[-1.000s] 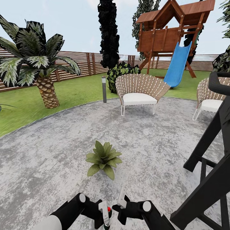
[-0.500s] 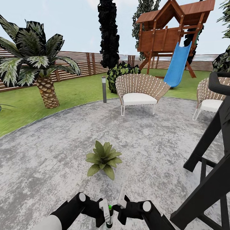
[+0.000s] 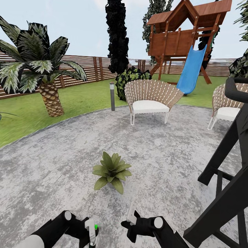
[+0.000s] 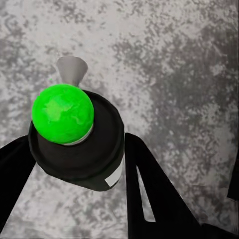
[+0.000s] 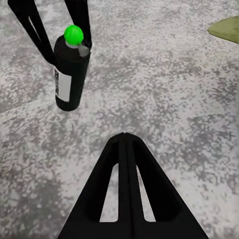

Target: Pick up the pesticide atomizer in the garden and spray insectifuge to fully cover both potted plants in the garden.

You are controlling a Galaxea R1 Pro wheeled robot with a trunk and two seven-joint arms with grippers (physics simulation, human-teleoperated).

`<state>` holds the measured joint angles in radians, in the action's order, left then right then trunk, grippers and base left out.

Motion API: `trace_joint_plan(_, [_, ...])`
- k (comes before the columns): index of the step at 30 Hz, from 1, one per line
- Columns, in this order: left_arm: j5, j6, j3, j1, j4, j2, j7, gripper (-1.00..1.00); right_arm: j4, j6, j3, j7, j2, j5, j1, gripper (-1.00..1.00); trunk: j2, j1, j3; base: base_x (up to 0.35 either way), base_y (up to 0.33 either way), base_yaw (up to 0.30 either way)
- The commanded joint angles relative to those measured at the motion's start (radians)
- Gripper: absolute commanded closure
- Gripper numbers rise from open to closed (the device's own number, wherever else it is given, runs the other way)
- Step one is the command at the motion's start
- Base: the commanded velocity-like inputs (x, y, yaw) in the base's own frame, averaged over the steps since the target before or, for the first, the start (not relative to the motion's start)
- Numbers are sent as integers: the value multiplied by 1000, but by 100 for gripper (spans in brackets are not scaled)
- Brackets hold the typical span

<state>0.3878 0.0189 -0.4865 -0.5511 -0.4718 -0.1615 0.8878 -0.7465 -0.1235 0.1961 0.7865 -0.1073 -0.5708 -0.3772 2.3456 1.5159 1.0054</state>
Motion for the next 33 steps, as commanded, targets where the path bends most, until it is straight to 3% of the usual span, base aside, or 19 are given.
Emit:
trace_joint_plan(1, [2, 2, -1, 0, -2, -17, 1, 100, 0, -8, -1, 1, 0, -11, 0, 100, 0, 0, 1, 0, 0, 0])
trace_joint_plan(2, [2, 3, -1, 1, -2, -29, 1, 100, 1, -8, -1, 1, 0, -11, 0, 100, 0, 0, 1, 0, 0, 0])
trace_joint_plan(3, [2, 4, 0, 1, -2, -39, 1, 100, 1, -8, -1, 0, 0, -12, 0, -100, 0, 0, 1, 0, 0, 0])
trace_joint_plan(8, [-1, 2, 1, 2, 2, -78, -2, 100, 3, -10, -2, -3, 0, -11, 0, -100, 0, 0, 1, 0, 0, 0])
trace_joint_plan(9, [-2, 0, 12, 2, 14, -80, -17, 100, 4, -11, -6, -7, 0, -11, 0, -100, 0, 0, 1, 0, 0, 0])
trace_joint_plan(11, [-4, -3, 78, 2, 38, -82, -65, 100, 6, -11, -20, -25, 3, -12, 0, -100, 0, 0, 1, 0, 0, 0])
trace_joint_plan(13, [-4, -7, 163, 2, 52, -82, -84, 100, 27, -13, -89, -113, 9, -12, 2, -100, 0, 0, 1, 0, 0, 0])
trace_joint_plan(17, [-5, -29, 249, 2, 57, -80, -91, 100, 200, -26, -262, -359, 12, -11, 4, -100, 0, 0, 1, 0, 0, 0])
trace_joint_plan(20, [-6, -99, 291, 2, 57, -75, -90, 100, 328, -95, -316, -545, 16, -11, 4, -100, 0, 0, 1, 0, 0, 0])
trace_joint_plan(23, [-5, -165, 315, 2, 56, -69, -92, 100, 525, -220, -331, -886, 17, -8, 5, -100, 0, 0, 1, 0, 0, 0])
trace_joint_plan(25, [-7, -252, 318, 1, 49, -66, -92, 100, 604, -290, -332, -1027, 18, -6, 6, -100, 0, 0, 1, 0, 0, 0])
trace_joint_plan(28, [-8, -412, 323, -6, 21, -48, -90, 100, 647, -340, -333, -1078, 18, 21, 6, -100, 0, 0, 1, 0, 0, 0])
trace_joint_plan(33, [-8, -565, 323, -15, -32, -34, -89, 100, 654, -350, -333, -1087, 18, 67, 6, -100, 0, 0, 1, 0, 0, 0])
